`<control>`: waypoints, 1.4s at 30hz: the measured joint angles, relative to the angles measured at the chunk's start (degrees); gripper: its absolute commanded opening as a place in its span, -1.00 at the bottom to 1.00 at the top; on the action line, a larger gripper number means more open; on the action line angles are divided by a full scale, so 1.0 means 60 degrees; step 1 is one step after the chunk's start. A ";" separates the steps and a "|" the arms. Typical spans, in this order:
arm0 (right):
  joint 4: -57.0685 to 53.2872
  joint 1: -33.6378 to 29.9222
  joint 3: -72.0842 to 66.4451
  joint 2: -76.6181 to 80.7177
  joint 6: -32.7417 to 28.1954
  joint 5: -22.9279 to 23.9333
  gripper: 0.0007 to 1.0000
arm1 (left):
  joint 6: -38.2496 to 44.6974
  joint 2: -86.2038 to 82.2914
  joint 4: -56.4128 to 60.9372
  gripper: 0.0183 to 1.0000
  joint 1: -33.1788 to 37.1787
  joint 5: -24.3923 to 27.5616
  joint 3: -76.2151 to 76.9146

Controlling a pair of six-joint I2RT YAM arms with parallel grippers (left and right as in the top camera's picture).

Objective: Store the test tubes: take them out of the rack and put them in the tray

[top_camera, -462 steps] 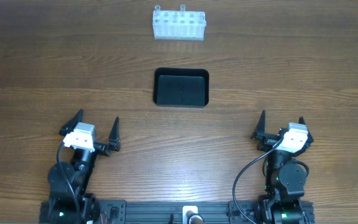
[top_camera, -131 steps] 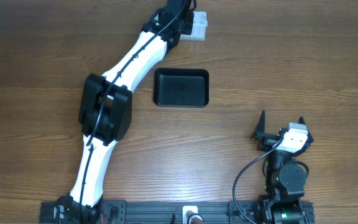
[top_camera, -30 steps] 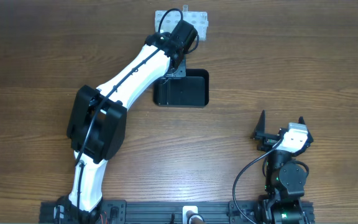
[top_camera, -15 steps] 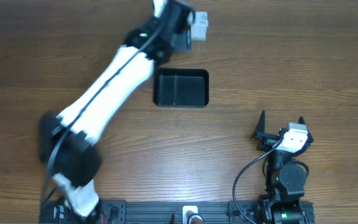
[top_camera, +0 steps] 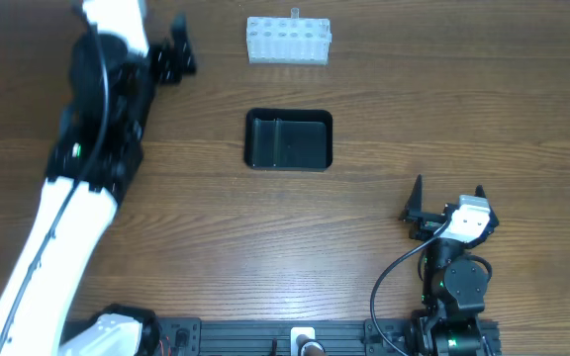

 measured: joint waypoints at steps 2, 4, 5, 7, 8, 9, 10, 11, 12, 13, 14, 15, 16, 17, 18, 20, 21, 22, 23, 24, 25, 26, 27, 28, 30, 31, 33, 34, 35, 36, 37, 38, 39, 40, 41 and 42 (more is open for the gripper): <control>0.0000 0.0000 0.0000 0.0000 -0.0007 0.0004 0.99 | 0.0226 -0.0925 0.0455 0.98 0.0219 0.0248 -0.1188; 0.0000 0.0000 0.0000 0.0000 -0.0011 0.0004 0.98 | 0.0339 -0.1785 0.0834 1.00 0.0328 0.0375 -0.2098; 0.0000 0.0000 0.0000 0.0000 -0.0007 0.0000 0.98 | 0.0390 -0.2248 0.1016 0.99 0.0364 0.0423 -0.2506; 0.0000 0.0000 0.0000 0.0000 -0.0007 0.0000 0.98 | 0.0495 -0.3206 0.1512 0.99 0.0393 0.0499 -0.3395; 0.0000 0.0000 0.0000 0.0000 -0.0007 0.0000 0.99 | 0.0561 -0.3687 0.1708 0.99 0.0397 0.0528 -0.3829; 0.0000 0.0000 0.0000 0.0000 -0.0007 0.0004 0.99 | 0.0601 -0.4160 0.1916 1.00 0.0397 0.0557 -0.4266; 0.0000 0.0000 0.0000 0.0000 -0.0011 0.0000 0.98 | 0.0634 -0.4666 0.2116 1.00 0.0397 0.0590 -0.4747; 0.0000 0.0000 0.0000 0.0000 -0.0007 0.0000 0.99 | 0.0659 -0.5187 0.2262 0.99 0.0397 0.0619 -0.5246; 0.0000 0.0000 0.0000 0.0000 -0.0007 0.0000 0.98 | 0.0674 -0.5584 0.2419 1.00 0.0397 0.0634 -0.5632; 0.0000 0.0000 0.0000 0.0000 -0.0007 0.0000 0.99 | 0.0688 -0.5960 0.2572 1.00 0.0397 0.0663 -0.6007; 0.0000 0.0000 0.0000 0.0000 -0.0007 0.0000 0.98 | 0.0721 -0.6419 0.2703 1.00 0.0397 0.0670 -0.6477; 0.0000 0.0000 0.0000 0.0000 -0.0011 0.0004 0.98 | 0.0739 -0.6776 0.2761 0.99 0.0397 0.0681 -0.6827; 0.0000 0.0000 0.0000 0.0000 -0.0015 0.0000 0.98 | 0.0750 -0.7165 0.2885 0.99 0.0401 0.0699 -0.7227; 0.0000 0.0000 0.0000 0.0000 -0.0007 0.0000 0.99 | 0.0776 -0.7559 0.2983 1.00 0.0419 0.0710 -0.7610; 0.0000 0.0000 0.0000 0.0000 -0.0007 0.0000 0.98 | 0.0780 -0.7919 0.3056 1.00 0.0452 0.0736 -0.7949; 0.0000 0.0000 0.0000 0.0000 -0.0011 0.0000 0.99 | 0.0783 -0.8499 0.3162 1.00 0.0546 0.0798 -0.8488; 0.0000 0.0000 0.0000 0.0000 -0.0011 0.0000 0.99 | 0.0790 -0.8794 0.3169 1.00 0.0616 0.0860 -0.8735; 0.0000 0.0000 0.0000 0.0000 -0.0015 0.0000 0.98 | 0.0809 -0.9118 0.3180 1.00 0.0699 0.0958 -0.8998; 0.0000 0.0000 0.0000 0.0000 -0.0007 0.0000 0.98 | 0.0809 -0.9460 0.3184 0.99 0.0794 0.1053 -0.9253; 0.0000 0.0000 0.0000 0.0000 -0.0018 0.0000 0.99 | 0.0809 -0.9704 0.3177 1.00 0.0871 0.1140 -0.9417; 0.0000 0.0000 0.0000 0.0000 -0.0004 0.0000 0.98 | 0.0812 -0.9985 0.3180 0.99 0.0980 0.1257 -0.9599; 0.0000 0.0000 0.0000 0.0000 -0.0011 0.0000 0.98 | 0.0809 -1.0258 0.3184 1.00 0.1104 0.1384 -0.9752; 0.0000 0.0000 0.0000 0.0000 -0.0007 0.0000 0.98 | 0.0809 -1.0451 0.3184 1.00 0.1195 0.1472 -0.9857; 0.0000 0.0000 0.0000 0.0000 -0.0011 0.0000 0.99 | 0.0809 -1.0673 0.3180 1.00 0.1308 0.1574 -0.9970; 0.0000 0.0000 0.0000 0.0000 -0.0007 0.0000 0.98 | 0.0809 -1.1085 0.3147 1.00 0.1501 0.1774 -1.0153; 0.0000 0.0000 0.0000 0.0000 -0.0011 0.0000 0.98 | 0.0812 -1.1271 0.3144 1.00 0.1570 0.1854 -1.0236; 0.0000 0.0000 0.0000 0.0000 -0.0011 -0.0004 0.98 | 0.0809 -1.1621 0.3107 1.00 0.1610 0.2025 -1.0422; 0.0000 0.0000 0.0000 0.0000 -0.0004 0.0000 0.99 | 0.0812 -1.1788 0.3024 1.00 0.1610 0.2106 -1.0528; 0.0000 0.0000 0.0000 0.0000 -0.0011 0.0000 0.98 | 0.0809 -1.1916 0.2830 1.00 0.1610 0.2204 -1.0597; 0.0000 0.0000 0.0000 0.0000 -0.0007 0.0000 0.98 | 0.0805 -1.1970 0.2703 1.00 0.1610 0.2273 -1.0659; 0.0000 0.0000 0.0000 0.0000 -0.0007 0.0000 0.98 | 0.0794 -1.1981 0.2546 1.00 0.1610 0.2331 -1.0688; 0.0000 0.0000 0.0000 0.0000 -0.0007 0.0000 0.99 | 0.0772 -1.1985 0.2441 1.00 0.1614 0.2368 -1.0703; 0.0000 0.0000 0.0000 0.0000 -0.0011 0.0000 0.98 | 0.0769 -1.1989 0.2306 1.00 0.1614 0.2415 -1.0714; 0.0000 0.0000 0.0000 0.0000 -0.0007 0.0000 0.99 | 0.0769 -1.1989 0.2197 1.00 0.1614 0.2452 -1.0714; 0.0000 0.0000 0.0000 0.0000 -0.0007 0.0000 0.98 | 0.0769 -1.1989 0.2073 1.00 0.1614 0.2484 -1.0714; 0.0000 0.0000 0.0000 0.0000 -0.0007 0.0000 0.98 | 0.0765 -1.1992 0.1902 1.00 0.1610 0.2514 -1.0714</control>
